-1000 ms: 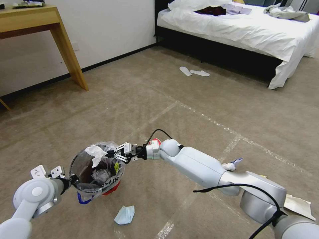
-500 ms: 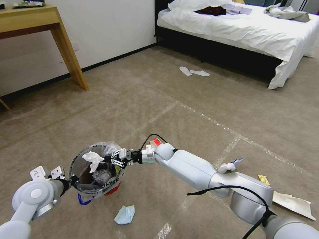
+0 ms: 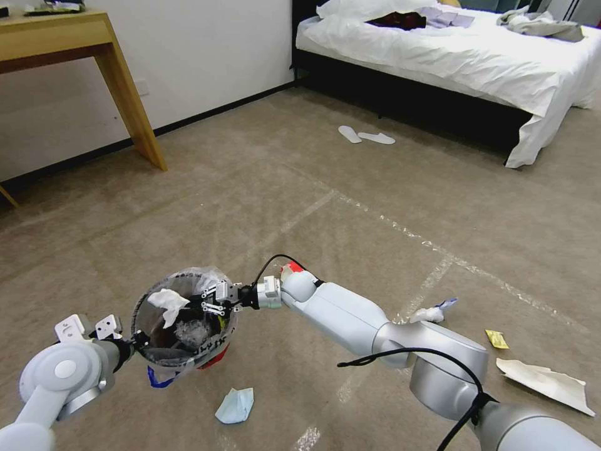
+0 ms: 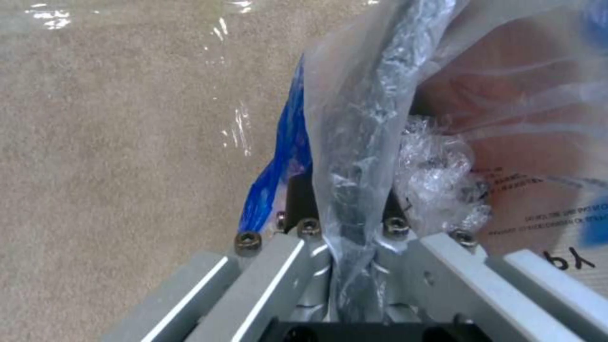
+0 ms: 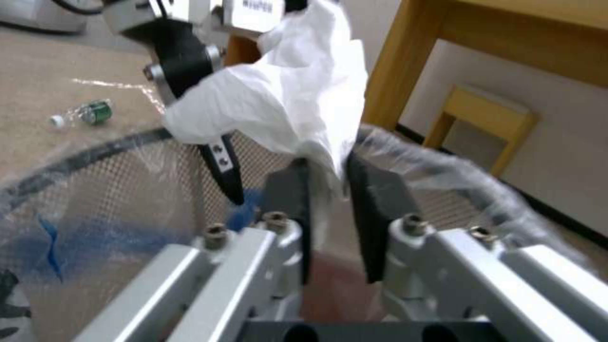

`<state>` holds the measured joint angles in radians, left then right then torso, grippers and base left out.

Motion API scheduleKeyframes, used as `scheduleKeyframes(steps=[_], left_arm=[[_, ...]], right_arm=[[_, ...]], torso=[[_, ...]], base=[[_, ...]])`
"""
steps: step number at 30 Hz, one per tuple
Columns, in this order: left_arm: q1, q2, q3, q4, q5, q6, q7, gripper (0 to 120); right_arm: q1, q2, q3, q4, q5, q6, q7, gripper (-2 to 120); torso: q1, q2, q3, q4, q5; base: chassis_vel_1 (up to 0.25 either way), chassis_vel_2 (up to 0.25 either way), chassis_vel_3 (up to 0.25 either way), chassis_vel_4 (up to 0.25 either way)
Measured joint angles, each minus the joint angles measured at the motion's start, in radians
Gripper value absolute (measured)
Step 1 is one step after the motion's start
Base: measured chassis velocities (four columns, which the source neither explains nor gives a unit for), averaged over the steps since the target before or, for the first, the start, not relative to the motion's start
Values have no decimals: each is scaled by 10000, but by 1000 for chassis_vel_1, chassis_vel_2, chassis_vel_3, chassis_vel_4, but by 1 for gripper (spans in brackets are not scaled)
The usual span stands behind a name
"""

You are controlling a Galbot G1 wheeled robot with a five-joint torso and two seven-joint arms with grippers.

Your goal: Pick up the trash bin and place the garbage on the floor into it.

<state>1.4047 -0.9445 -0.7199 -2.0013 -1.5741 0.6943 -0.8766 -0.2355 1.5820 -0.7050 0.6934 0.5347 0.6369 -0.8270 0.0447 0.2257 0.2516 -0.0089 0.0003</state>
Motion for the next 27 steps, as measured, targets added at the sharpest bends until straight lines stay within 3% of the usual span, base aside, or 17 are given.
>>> scheduleKeyframes(steps=[1,5,19,27], left_arm=[[6,-4,-3,-24,-15,0,-22,1],[32,-11,-12,-33,-19,4,-26,1],[43,77,-128,64,-31,12,-27,1],[66,132,-160,58,-37,11,-28,1]], right_arm=[[31,80,8,-68,-58,-42,0,33],[58,198,18,-142,-106,-36,9,41],[128,172,25,-148,-213,53,21,95],[117,-78,95,136,-214,169,80,100]], torso=[[0,0,0,-5,0],[0,0,0,-2,0],[0,0,0,-1,0],[0,0,0,0,0]], base=[[0,0,0,0],[0,0,0,0],[0,0,0,0],[0,0,0,0]])
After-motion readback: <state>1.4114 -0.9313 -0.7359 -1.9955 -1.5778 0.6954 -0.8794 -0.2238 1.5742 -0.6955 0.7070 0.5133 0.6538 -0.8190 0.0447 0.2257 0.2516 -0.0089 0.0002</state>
